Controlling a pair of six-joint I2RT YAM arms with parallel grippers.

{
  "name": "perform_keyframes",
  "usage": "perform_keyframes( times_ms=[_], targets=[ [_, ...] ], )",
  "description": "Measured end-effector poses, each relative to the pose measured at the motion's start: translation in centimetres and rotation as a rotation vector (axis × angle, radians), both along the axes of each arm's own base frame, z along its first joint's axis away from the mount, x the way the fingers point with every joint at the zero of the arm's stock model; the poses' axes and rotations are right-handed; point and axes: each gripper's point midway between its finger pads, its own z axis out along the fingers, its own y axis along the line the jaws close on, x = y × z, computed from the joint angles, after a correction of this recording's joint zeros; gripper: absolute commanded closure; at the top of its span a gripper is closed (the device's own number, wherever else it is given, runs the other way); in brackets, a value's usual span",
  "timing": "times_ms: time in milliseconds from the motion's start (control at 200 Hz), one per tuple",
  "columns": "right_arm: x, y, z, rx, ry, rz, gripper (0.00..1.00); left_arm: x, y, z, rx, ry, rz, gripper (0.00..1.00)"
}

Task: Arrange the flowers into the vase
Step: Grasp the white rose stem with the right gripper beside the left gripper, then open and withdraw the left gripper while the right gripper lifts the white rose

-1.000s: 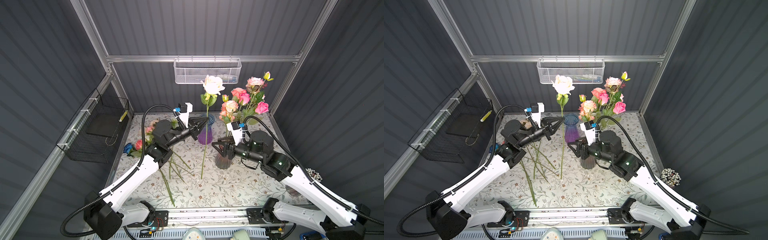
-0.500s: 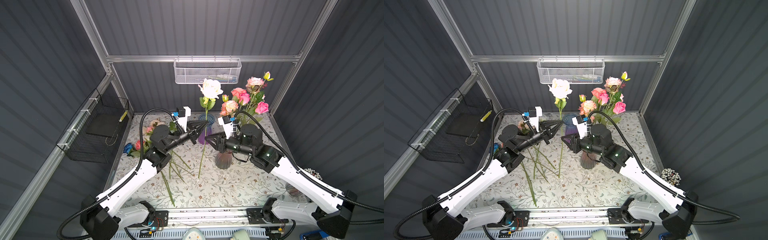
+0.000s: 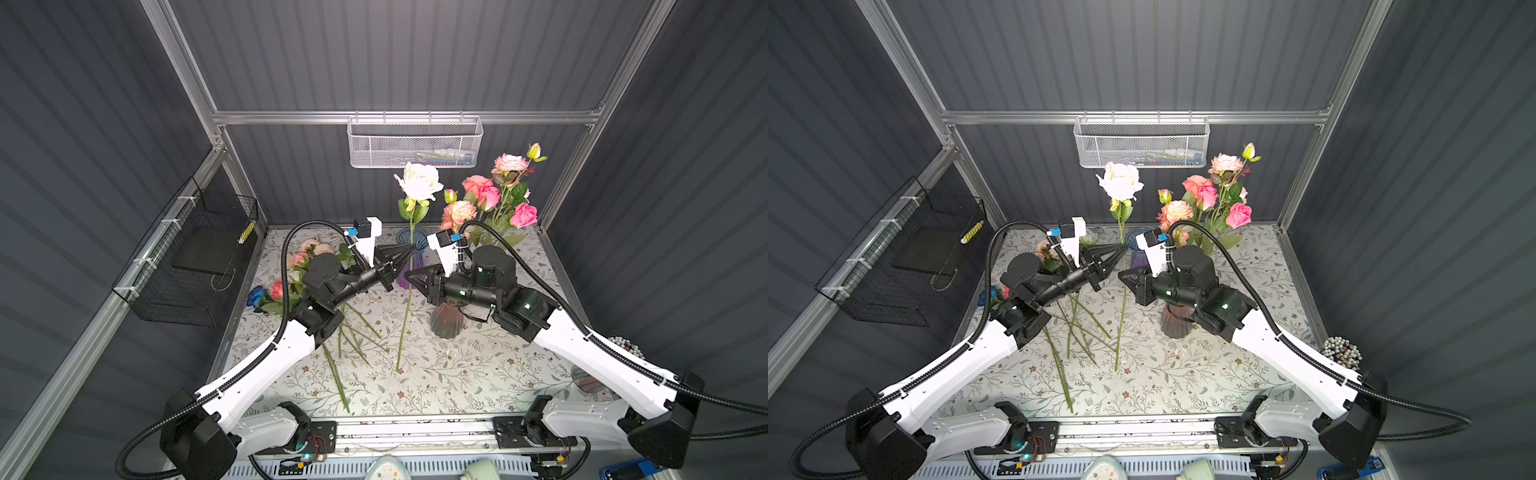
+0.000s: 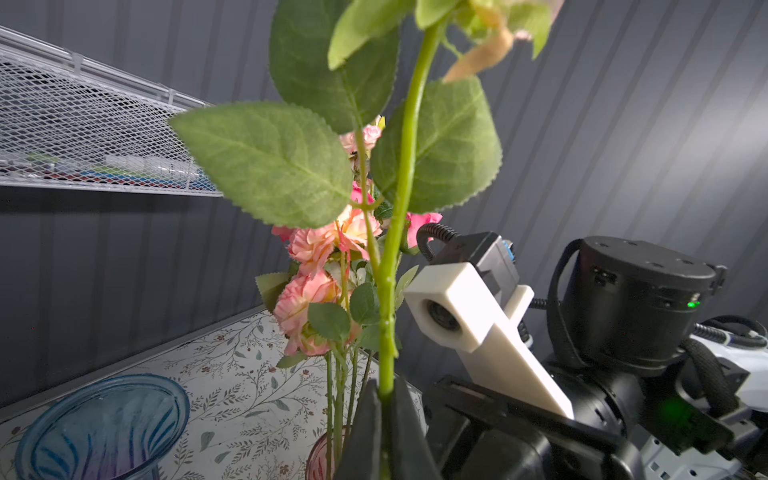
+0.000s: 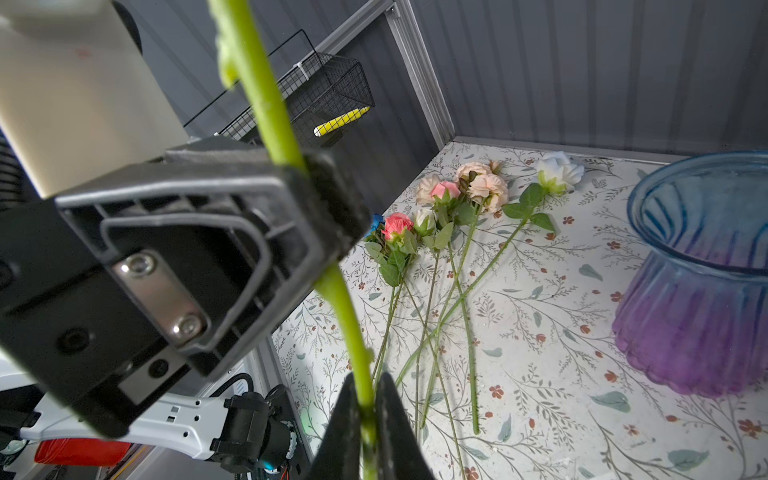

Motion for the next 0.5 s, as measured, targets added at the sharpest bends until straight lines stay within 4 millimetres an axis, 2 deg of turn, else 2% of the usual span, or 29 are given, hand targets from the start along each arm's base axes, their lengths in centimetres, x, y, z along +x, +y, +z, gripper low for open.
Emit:
perform_keyframes(
  times_ms=[45,100,130,325,500],
  targets=[
    [0.2,-0.1,0.0,-0.004,-0.005,-0.014,0.9,0.0,0.2,0.0,0.004,-0.002,0.009,0.74],
    [0.4,-0.2,-0.1,-0.007,-0.007,-0.027,0.9,-0.2,0.5,0.3,0.002,-0.006,0.019,0.41],
    [0.5,-0.3,-0.1,-0.01,-0.008,-0.034,0.9,-0.3,0.7,0.5,0.001,-0.012,0.029,0.33],
    [0.7,-0.5,0.3,-0.041,-0.044,-0.064,0.9,-0.8,3.4,1.9,-0.001,-0.041,0.144,0.2],
    [0.8,-1.6,3.1,-0.058,-0.14,-0.115,0.9,-1.7,6.9,1.5,0.014,-0.049,0.284,0.13]
  ],
)
